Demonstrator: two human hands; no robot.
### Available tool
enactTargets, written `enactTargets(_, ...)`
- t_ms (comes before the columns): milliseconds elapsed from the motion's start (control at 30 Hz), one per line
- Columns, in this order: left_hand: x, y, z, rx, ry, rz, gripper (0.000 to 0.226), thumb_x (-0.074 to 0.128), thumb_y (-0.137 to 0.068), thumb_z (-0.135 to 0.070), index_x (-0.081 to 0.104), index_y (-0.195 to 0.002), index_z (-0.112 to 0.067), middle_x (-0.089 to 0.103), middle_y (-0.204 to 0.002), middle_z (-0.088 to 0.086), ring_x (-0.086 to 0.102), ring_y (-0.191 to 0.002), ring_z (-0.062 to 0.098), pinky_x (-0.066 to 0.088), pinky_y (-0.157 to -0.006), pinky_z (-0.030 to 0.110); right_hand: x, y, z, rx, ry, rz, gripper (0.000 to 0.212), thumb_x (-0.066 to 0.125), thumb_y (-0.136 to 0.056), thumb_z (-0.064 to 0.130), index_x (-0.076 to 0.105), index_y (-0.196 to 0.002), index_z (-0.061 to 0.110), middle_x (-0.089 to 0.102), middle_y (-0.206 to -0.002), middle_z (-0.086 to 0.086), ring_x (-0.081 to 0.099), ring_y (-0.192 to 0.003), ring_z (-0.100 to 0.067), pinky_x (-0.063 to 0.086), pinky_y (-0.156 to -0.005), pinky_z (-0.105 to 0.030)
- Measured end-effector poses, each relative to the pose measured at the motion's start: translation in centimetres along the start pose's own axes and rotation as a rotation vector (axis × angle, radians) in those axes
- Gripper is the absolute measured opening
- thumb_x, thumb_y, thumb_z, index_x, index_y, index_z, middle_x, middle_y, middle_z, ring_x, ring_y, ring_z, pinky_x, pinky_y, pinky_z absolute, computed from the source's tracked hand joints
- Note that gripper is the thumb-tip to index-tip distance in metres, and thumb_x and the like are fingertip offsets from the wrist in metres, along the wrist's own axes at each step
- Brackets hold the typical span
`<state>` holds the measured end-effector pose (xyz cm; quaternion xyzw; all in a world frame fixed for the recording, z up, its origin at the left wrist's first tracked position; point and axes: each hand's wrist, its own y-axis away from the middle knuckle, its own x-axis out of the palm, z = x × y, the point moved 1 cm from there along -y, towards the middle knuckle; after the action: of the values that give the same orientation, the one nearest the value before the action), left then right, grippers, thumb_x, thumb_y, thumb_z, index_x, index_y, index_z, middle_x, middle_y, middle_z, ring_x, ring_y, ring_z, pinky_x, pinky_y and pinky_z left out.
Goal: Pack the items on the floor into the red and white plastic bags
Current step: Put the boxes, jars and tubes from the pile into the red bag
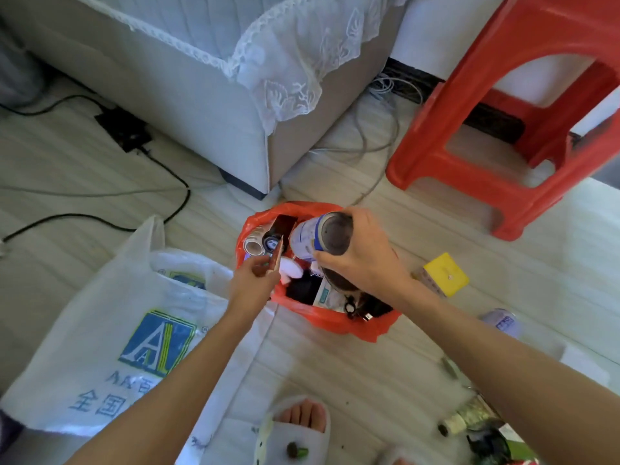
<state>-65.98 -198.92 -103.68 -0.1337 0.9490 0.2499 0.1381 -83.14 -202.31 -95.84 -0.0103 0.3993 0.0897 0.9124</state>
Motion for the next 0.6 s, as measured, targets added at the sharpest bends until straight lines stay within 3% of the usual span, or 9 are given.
enactTargets(67,0.3,0.0,-0.5,0.037,-0.014,0.009,0.031,0.059,-0.082,-0.006,0.059,-0.113,-0.011,0.060,-0.083,-0.004,0.058,-0.067,0.012,0.052,-0.064,0.030,0.4,-1.2,-0.7,0.044,-0.026,-0.037,0.060,0.077,-0.067,0.026,0.047,-0.118,0.011,0.042,-0.107,0.006,0.042,-0.095,-0.006,0.030,-0.076,-0.013)
enactTargets(133,-0.1,0.6,-0.7,0.108,-0.033,0.004,0.031,0.059,-0.082,-0.007,0.062,-0.112,-0.013,0.063,-0.085,-0.002,0.061,-0.077,0.016,0.054,-0.076,0.035,0.5,-1.4,-1.6,0.079,-0.057,-0.077,0.061,0.079,-0.064,0.030,0.051,-0.115,0.012,0.051,-0.108,0.001,0.051,-0.097,-0.012,0.035,-0.079,-0.017)
enactTargets(233,0.2,0.1,-1.2,0.177,-0.051,-0.004,0.030,0.060,-0.081,-0.007,0.064,-0.111,-0.012,0.065,-0.090,-0.001,0.061,-0.086,0.015,0.050,-0.083,0.030,0.0,-1.4,-3.2,0.122,-0.075,-0.141,0.061,0.080,-0.062,0.037,0.053,-0.112,0.013,0.057,-0.107,-0.001,0.054,-0.094,-0.013,0.036,-0.072,-0.015)
enactTargets(333,1.3,-1.5,-2.0,0.230,-0.172,-0.001,0.032,0.059,-0.083,-0.011,0.063,-0.114,-0.008,0.066,-0.101,0.003,0.058,-0.091,0.014,0.043,-0.082,0.022,-1.0,-1.3,-4.0,0.158,-0.069,-0.201,0.062,0.081,-0.063,0.034,0.053,-0.113,0.012,0.055,-0.107,-0.001,0.052,-0.096,-0.014,0.035,-0.074,-0.018)
enactTargets(433,2.7,-3.5,-3.0,0.322,-0.346,0.010,0.028,0.058,-0.083,-0.009,0.067,-0.109,-0.004,0.069,-0.106,0.010,0.057,-0.087,0.015,0.032,-0.071,0.011,-1.4,-0.8,-5.4,0.204,-0.071,-0.250,0.063,0.081,-0.061,0.034,0.052,-0.112,0.011,0.058,-0.108,-0.006,0.056,-0.097,-0.019,0.038,-0.076,-0.023)
enactTargets(600,4.8,-5.9,-4.1,0.468,-0.430,-0.046,0.017,0.062,-0.083,-0.016,0.071,-0.094,-0.008,0.071,-0.095,0.009,0.063,-0.090,0.024,0.047,-0.078,0.033,-1.0,0.2,-7.8,0.230,-0.025,-0.227,0.062,0.081,-0.058,0.033,0.054,-0.109,0.012,0.059,-0.105,-0.007,0.058,-0.091,-0.017,0.039,-0.073,-0.021)
